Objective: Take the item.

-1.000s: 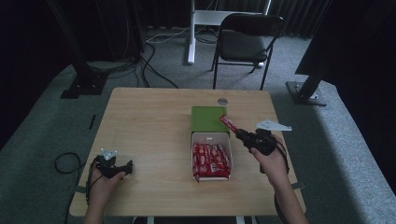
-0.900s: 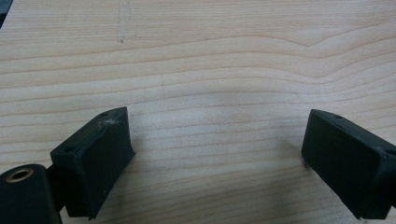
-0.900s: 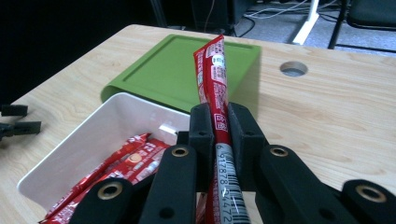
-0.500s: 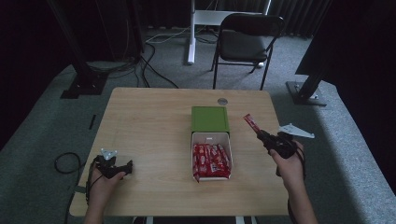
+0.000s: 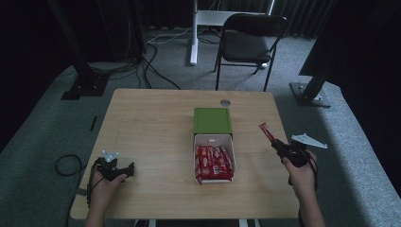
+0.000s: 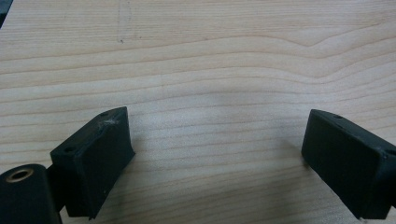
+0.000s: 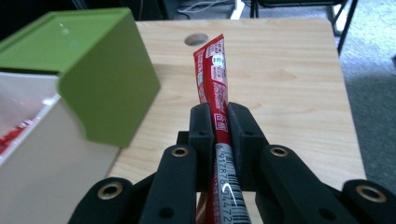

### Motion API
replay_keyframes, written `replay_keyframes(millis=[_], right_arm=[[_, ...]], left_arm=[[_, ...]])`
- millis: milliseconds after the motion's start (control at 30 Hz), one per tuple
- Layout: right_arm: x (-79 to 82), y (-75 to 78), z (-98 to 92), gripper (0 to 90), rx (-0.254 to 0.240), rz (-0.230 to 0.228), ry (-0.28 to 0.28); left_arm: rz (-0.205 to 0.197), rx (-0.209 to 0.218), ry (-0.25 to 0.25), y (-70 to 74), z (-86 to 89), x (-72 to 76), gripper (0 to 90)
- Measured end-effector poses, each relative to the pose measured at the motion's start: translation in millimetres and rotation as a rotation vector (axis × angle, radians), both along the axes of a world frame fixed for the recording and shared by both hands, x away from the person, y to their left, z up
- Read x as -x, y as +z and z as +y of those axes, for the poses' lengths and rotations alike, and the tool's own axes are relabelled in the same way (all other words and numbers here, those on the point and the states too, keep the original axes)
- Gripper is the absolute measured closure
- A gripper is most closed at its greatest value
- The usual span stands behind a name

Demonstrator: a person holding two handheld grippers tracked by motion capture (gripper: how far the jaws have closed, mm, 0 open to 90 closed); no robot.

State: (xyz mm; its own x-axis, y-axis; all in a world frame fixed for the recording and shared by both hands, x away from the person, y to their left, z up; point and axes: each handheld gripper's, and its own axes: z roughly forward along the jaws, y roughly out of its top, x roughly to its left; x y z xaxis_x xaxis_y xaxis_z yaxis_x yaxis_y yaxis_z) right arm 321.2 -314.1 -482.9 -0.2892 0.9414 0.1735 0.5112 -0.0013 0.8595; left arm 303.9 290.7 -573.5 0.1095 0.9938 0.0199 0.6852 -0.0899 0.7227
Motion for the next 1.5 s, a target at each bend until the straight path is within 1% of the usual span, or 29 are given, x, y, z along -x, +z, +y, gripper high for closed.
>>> replay_keyframes(millis=[200,333,433,533,733,867,900,967,1067,1200,1300,1400,1433,1467,1500], right_arm=[[4.0,-13.2,-14.6,81.1,-0.014,0.019,-0.037],[5.5,-23.3,-23.6,81.1,-0.014,0.027,-0.074],[5.7,-31.3,-29.4,81.1,-0.004,0.035,-0.101],[5.2,-40.2,-34.7,81.1,-0.003,0.052,-0.126],[5.3,-57.3,-44.7,81.1,-0.016,0.091,-0.169],[5.1,-65.6,-49.5,81.1,-0.020,0.116,-0.182],[4.9,-66.9,-50.2,81.1,-0.018,0.117,-0.186],[4.3,-70.2,-51.3,81.1,-0.012,0.129,-0.187],[3.3,-75.0,-51.8,81.1,-0.015,0.145,-0.187],[1.3,-81.1,-52.0,81.0,-0.006,0.169,-0.199],[0.3,-84.8,-51.8,80.9,0.004,0.190,-0.197],[-0.9,-87.8,-52.2,79.6,0.006,0.191,-0.185],[-1.5,-88.6,-52.1,78.3,0.008,0.194,-0.178],[-1.7,-89.5,-52.3,74.7,-0.005,0.192,-0.183],[-1.7,-89.5,-52.3,74.7,-0.005,0.192,-0.183]], left_arm=[[0.000,0.000,0.000,0.0,0.0,0.0,9.4],[0.000,0.000,-0.001,0.0,0.0,0.0,9.4],[0.000,0.000,0.000,0.0,0.0,0.0,9.4],[0.000,0.000,0.000,0.0,0.0,0.0,9.4],[0.000,0.000,0.000,0.0,0.0,0.0,9.4],[0.000,0.000,0.000,0.0,0.0,0.0,9.4],[0.000,0.000,0.000,0.0,0.0,0.0,9.4],[0.000,0.000,0.000,0.0,0.0,0.0,9.4],[0.000,0.000,0.000,0.0,0.0,0.0,9.4],[0.000,0.000,0.000,0.0,0.0,0.0,9.4],[0.000,0.000,0.000,0.0,-0.1,0.0,9.5],[0.000,0.000,0.000,0.0,0.0,0.0,9.4],[0.000,0.000,0.000,0.0,0.0,0.0,9.4],[0.000,0.000,0.000,0.0,0.0,0.0,9.5],[0.000,0.000,0.000,0.0,0.0,0.0,9.5]])
